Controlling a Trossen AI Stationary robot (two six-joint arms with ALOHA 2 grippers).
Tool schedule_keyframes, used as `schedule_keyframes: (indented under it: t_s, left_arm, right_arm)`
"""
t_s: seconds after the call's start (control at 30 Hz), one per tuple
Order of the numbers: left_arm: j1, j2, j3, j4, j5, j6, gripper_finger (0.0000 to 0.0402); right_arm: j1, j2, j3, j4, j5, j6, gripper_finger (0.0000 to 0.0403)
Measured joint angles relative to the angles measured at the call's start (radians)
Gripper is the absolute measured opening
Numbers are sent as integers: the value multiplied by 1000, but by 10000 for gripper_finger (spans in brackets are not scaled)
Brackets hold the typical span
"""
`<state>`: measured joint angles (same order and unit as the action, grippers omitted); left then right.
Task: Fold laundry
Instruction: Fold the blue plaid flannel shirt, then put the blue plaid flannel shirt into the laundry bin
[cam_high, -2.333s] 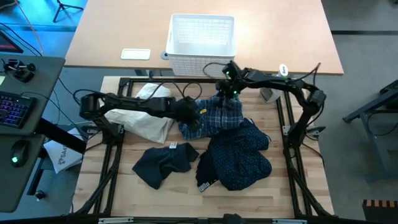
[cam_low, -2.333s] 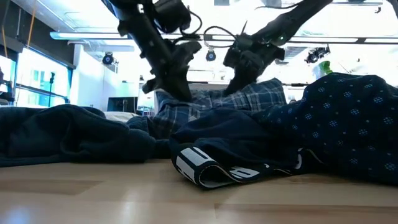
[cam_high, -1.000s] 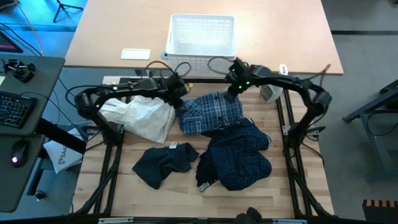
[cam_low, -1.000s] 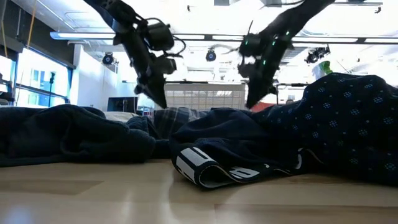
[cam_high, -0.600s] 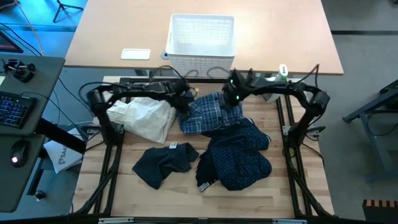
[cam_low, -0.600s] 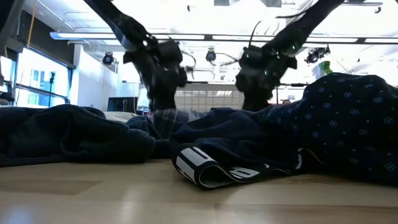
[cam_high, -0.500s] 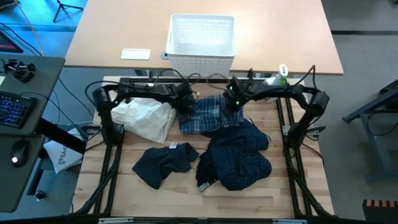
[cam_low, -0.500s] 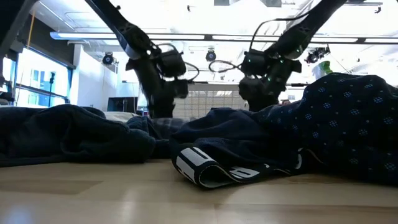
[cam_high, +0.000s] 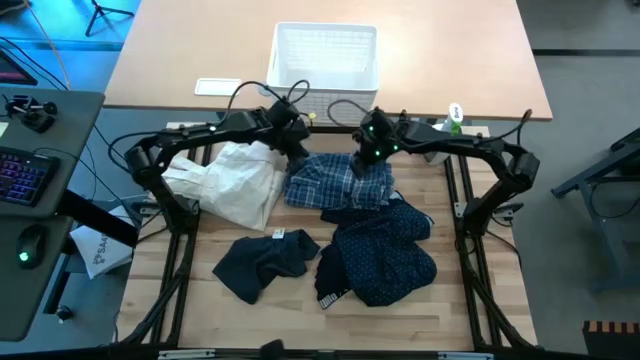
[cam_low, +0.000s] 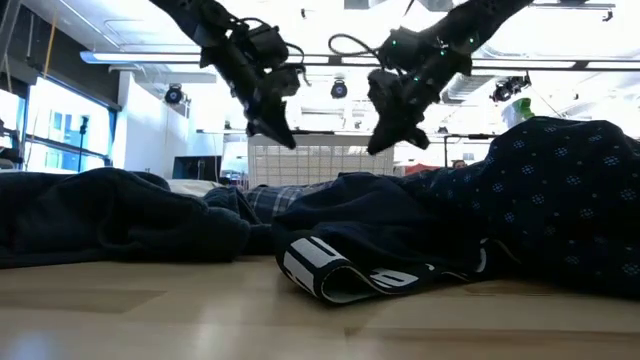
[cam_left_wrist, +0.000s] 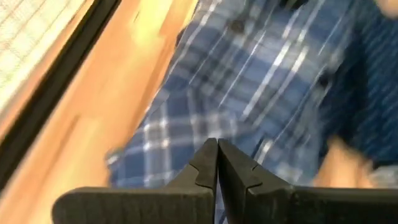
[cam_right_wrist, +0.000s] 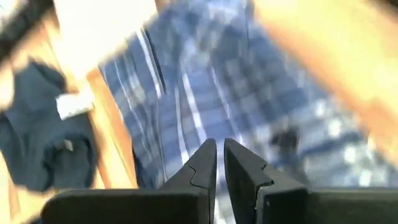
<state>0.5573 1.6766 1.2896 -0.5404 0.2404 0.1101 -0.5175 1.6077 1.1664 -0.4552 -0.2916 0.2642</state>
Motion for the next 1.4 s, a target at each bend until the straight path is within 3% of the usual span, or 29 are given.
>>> schedule_keyframes:
  t_s: [0.13, 0.27, 0.47, 0.6, 0.93, 1.07, 1.2, 1.4]
  left_arm:
    - [4, 71, 0, 46, 4, -83, 0]
    - [-16, 194, 0, 32, -38, -150, 0]
    - [-51, 323, 0, -15, -87, -128, 0]
    - [-57, 278, -2, -50, -119, -106, 0]
    - [-46, 13, 3, -27, -105, -142, 0]
    - [-46, 12, 2, -25, -49, -162, 0]
    - [-61, 48, 2, -9, -35, -185, 0]
    - [-92, 110, 2, 65, -10, -186, 0]
  right_arm:
    - [-38, 21, -59, 130, 7, 59, 27]
    - [-59, 55, -163, 188, 113, 160, 27]
    - [-62, 63, -278, 312, 151, 229, 27]
    - [-75, 21, -244, 227, 153, 194, 27]
    - [-83, -154, -66, -63, 166, 39, 35]
    - [-99, -174, -55, -258, 69, 115, 84]
    - [-82, -176, -95, -389, -8, 206, 175]
    - [-45, -176, -240, -325, -4, 332, 324]
